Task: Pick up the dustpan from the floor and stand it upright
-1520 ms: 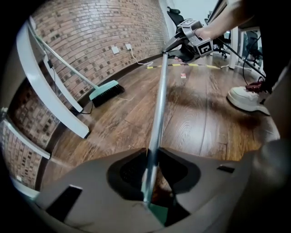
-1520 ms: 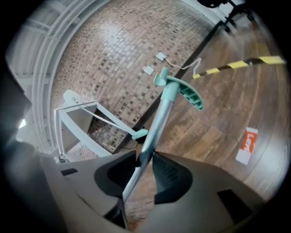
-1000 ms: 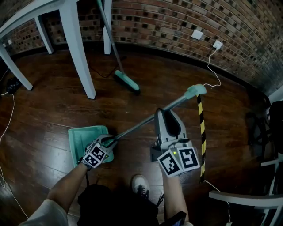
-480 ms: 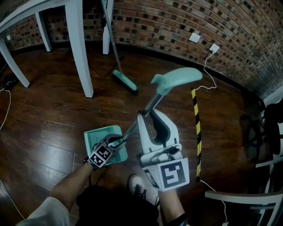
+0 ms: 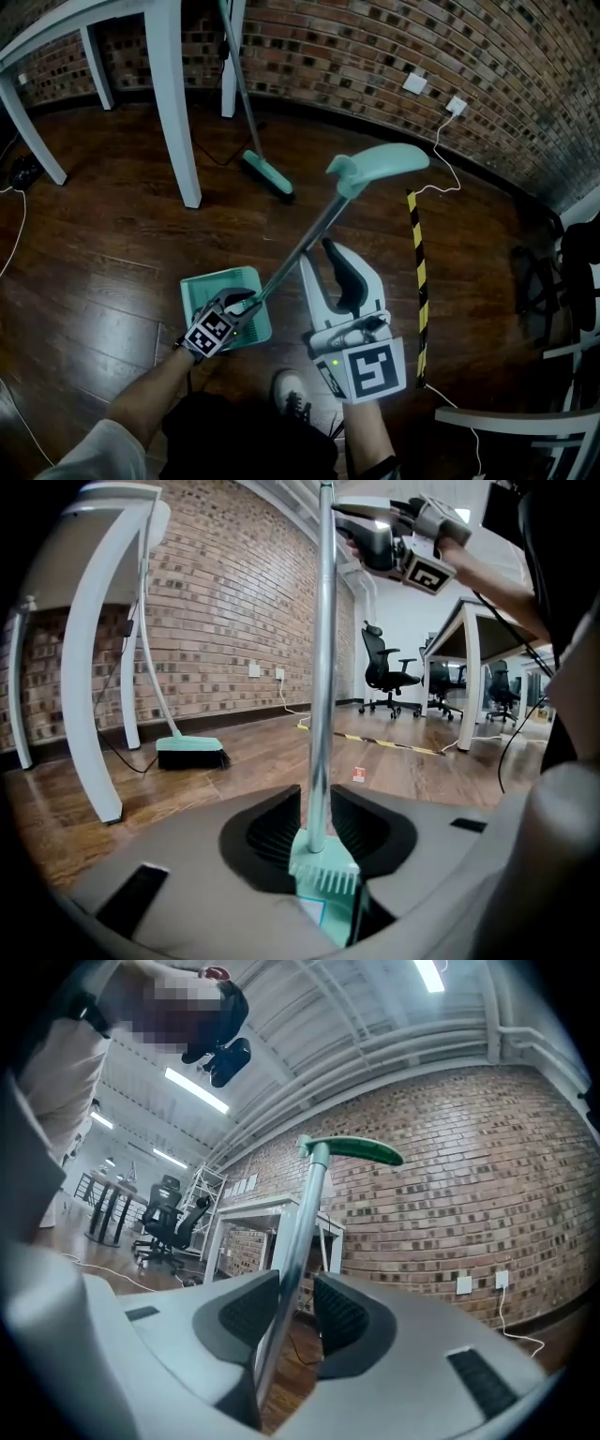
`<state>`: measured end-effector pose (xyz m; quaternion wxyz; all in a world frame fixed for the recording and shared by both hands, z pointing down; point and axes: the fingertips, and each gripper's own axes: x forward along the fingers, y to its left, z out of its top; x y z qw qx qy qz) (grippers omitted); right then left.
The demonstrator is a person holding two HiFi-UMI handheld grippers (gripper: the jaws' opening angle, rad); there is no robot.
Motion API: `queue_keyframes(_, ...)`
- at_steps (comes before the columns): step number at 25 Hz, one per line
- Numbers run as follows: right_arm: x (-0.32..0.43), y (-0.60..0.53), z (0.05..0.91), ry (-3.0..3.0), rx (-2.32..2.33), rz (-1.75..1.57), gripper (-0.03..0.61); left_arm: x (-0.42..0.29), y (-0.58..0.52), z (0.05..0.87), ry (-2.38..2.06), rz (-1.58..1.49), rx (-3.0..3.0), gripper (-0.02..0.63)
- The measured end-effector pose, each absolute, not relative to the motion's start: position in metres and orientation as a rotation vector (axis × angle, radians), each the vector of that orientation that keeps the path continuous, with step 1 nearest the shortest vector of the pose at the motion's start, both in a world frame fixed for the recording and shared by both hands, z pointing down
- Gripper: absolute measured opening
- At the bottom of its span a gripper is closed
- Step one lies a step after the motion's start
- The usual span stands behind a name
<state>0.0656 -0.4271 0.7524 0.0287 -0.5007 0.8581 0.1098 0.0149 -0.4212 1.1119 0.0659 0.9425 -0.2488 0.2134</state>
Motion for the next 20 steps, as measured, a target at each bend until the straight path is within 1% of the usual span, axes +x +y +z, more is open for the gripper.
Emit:
queue_keyframes(6, 0.094, -0.417, 0.745, 2.614, -1.575, 0.32, 0.122, -0.03, -0.423, 1.075, -0.893, 0.515, 2.791, 0.12)
queue_keyframes(7, 0.1, -0.415, 0.745, 2.617, -1.581, 0.316, 0.112, -0.04, -0.424, 1.068, -0.94, 0.505, 2.782, 0.108)
queue_keyframes(8, 0.105, -0.413, 0.745, 2.623, -1.588, 0.317, 0.079, -0.051, -0.425, 1.058, -0.985, 0.481, 2.77, 0.085)
queue_keyframes(10, 0.114, -0.41, 0.737, 2.623, -1.608, 0.33, 0.057, -0.071, -0.429, 1.031, -1.054, 0.406, 2.734, 0.023)
queue_keyframes(12, 0.121, -0.408, 0.718, 2.614, -1.627, 0.344, 0.041, -0.089, -0.434, 0.994, -1.102, 0.323, 2.705, 0.009)
queue_keyframes(14, 0.128, -0.405, 0.693, 2.608, -1.638, 0.342, 0.016, -0.103, -0.434, 0.951, -1.144, 0.29, 2.705, 0.009)
queue_keyframes(15, 0.132, -0.404, 0.678, 2.609, -1.645, 0.333, 0.015, -0.109, -0.433, 0.927, -1.17, 0.289, 2.711, 0.009)
queue_keyframes(18, 0.151, -0.404, 0.624, 2.605, -1.707, 0.304, -0.019, -0.12, -0.43, 0.839, -1.254, 0.24, 2.704, 0.009)
queue_keyframes(20, 0.164, -0.403, 0.578, 2.6, -1.745, 0.29, -0.018, -0.125, -0.429, 0.77, -1.311, 0.183, 2.689, 0.008)
